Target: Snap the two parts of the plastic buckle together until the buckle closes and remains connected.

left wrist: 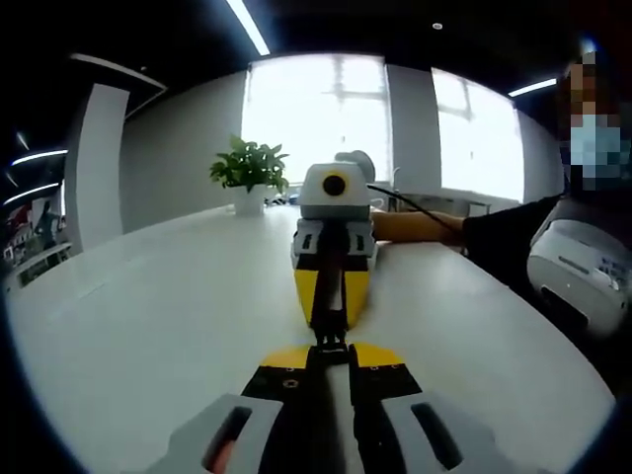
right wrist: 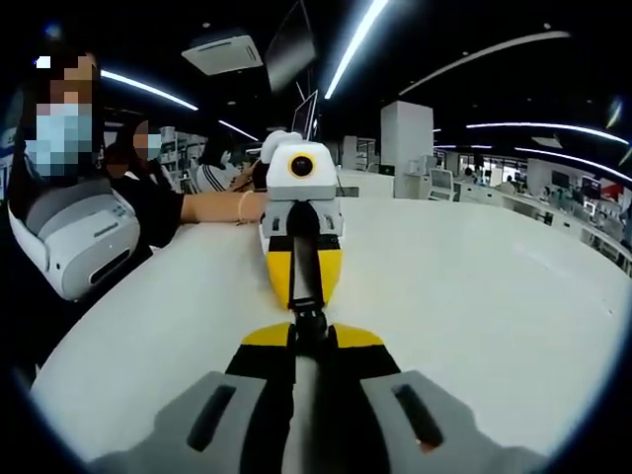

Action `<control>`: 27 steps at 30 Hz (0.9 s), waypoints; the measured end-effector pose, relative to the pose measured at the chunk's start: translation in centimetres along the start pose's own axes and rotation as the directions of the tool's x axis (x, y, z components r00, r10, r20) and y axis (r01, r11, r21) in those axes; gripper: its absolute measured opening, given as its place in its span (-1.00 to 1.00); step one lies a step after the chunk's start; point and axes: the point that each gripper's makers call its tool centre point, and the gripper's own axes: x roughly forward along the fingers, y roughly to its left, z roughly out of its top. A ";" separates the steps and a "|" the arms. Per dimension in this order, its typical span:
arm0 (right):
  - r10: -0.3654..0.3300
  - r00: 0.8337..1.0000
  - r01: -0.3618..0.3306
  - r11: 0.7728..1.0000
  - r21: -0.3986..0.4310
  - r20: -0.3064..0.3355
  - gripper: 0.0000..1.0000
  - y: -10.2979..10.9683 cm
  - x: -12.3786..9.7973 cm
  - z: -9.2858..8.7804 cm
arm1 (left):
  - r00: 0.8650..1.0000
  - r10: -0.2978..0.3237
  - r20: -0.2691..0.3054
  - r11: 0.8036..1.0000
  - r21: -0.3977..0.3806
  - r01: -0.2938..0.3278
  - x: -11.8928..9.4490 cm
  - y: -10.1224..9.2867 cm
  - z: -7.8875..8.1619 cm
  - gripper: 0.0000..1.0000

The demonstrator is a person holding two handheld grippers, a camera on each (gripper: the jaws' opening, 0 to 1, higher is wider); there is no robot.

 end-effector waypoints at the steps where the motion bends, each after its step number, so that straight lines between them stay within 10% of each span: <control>1: 0.011 1.000 -0.011 1.000 -0.005 0.000 -0.72 0.2 0.0 0.0 | 1.000 -0.007 0.000 1.000 0.003 0.007 0.0 -0.2 0.0 -0.75; 27: 0.035 0.999 -0.035 0.999 -0.003 0.010 -0.63 1.2 0.3 0.2 | 0.999 -0.032 -0.002 0.999 0.011 0.032 0.3 -1.2 0.0 -0.75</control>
